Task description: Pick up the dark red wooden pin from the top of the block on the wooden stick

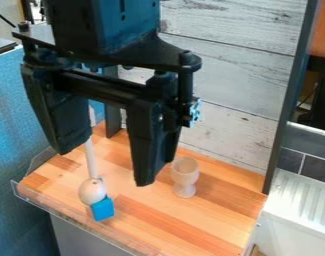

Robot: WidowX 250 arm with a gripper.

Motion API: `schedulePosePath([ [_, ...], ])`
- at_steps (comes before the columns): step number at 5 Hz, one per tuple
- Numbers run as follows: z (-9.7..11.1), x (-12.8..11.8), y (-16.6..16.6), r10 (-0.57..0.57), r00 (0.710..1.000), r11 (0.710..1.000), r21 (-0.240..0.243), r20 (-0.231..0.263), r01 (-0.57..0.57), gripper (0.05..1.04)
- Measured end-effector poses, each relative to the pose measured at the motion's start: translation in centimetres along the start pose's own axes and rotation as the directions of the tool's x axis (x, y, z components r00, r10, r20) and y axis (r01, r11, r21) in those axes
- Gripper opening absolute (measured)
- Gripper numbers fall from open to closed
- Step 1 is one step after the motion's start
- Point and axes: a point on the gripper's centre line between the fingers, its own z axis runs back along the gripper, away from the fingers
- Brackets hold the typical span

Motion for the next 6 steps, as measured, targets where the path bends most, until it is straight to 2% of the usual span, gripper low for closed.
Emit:
schedulePosePath([
  [1, -0.1, -0.1, 0.0, -0.005, 1.0, 1.0, 0.001, -0.003, 0.005, 1.0],
  [2, -0.5, 0.4, 2.6, 0.065, 0.997, 0.998, 0.019, 0.048, -0.066, 0.999],
  [3, -0.9, 0.5, 4.0, 0.096, 0.994, 0.995, 0.021, 0.049, -0.097, 0.999],
  [4, -1.3, 1.6, 6.2, 0.164, 0.977, 0.984, 0.039, 0.135, -0.171, 0.998],
  [5, -2.2, 3.3, 9.0, 0.233, 0.947, 0.966, 0.058, 0.222, -0.251, 0.998],
  [6, -3.3, 4.5, 12.2, 0.321, 0.915, 0.935, 0.068, 0.245, -0.347, 0.998],
])
